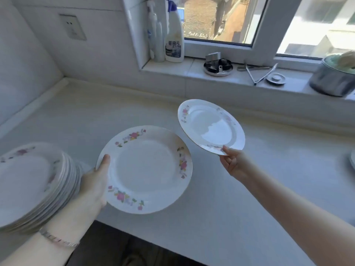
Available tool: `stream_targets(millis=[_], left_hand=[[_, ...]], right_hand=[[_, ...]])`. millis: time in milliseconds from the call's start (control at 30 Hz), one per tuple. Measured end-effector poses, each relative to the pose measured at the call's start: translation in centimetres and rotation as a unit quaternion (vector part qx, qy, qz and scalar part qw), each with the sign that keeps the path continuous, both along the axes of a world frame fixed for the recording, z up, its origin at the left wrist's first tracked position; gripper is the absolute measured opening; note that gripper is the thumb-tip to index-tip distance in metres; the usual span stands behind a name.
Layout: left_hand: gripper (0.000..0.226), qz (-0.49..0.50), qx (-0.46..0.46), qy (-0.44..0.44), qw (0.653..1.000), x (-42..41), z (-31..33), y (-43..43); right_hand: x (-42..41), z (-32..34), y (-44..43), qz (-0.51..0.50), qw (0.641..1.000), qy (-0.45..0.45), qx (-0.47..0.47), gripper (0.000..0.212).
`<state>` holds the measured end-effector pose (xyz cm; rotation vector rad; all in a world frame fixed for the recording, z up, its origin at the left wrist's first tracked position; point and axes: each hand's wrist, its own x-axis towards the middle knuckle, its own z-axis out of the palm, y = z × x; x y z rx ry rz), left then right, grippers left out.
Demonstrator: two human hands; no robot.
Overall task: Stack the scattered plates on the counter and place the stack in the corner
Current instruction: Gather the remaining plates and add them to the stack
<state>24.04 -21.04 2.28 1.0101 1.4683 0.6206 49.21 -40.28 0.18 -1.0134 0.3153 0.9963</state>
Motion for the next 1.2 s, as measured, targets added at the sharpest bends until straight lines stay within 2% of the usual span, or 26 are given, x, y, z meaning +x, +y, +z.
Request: stream_targets(millis=[67, 267, 433, 633, 800, 867, 933, 1067, 1200], left_hand=[[0.056, 0.045, 0.031, 0.009, 0.998, -3.9, 1.2, 3.4], [0.059, 0.147, 0.088, 0.047, 0.984, -16.5, 4.1, 12.3], [0.057, 0.208, 0.049, 0.043, 0.976, -23.6, 3.3, 16.5], [0.054, 0.210, 0.023, 0.036, 0.977, -25.9, 1.2, 18.9], [0.037, 0.180, 0.028, 0.056, 0.982, -25.9, 0.0, 19.4], [0.033, 0.143, 0.063, 0.092, 0.983, -26.1, -0.6, 19.9], [0.032, 0.065, 0.114, 0.165, 0.977, -26.5, -1.0, 20.3], [0.043, -0.086, 0.176, 0.331, 0.923, -28.1, -2.0, 20.8], [0.047, -0.148, 0.185, 0.415, 0.878, -28.7, -2.8, 20.9]], right_hand=[[-3.5, 0.8, 4.2, 0.042, 0.999, -0.012, 0.015, 0.010], [-14.4, 2.0, 15.3, 0.128, 0.990, -0.040, 0.034, 0.013], [-20.3, 2.1, 20.9, 0.191, 0.978, -0.085, 0.009, 0.018], [-23.1, 1.7, 24.1, 0.223, 0.968, -0.114, -0.017, 0.018], [-23.1, 1.9, 25.4, 0.219, 0.968, -0.114, -0.033, 0.016], [-23.1, 1.9, 25.9, 0.218, 0.969, -0.112, -0.034, 0.016], [-23.1, 2.0, 26.3, 0.220, 0.968, -0.111, -0.039, 0.015], [-23.0, 1.8, 26.5, 0.222, 0.969, -0.105, -0.043, 0.014], [-22.7, 1.8, 26.5, 0.239, 0.962, -0.121, -0.057, 0.016]])
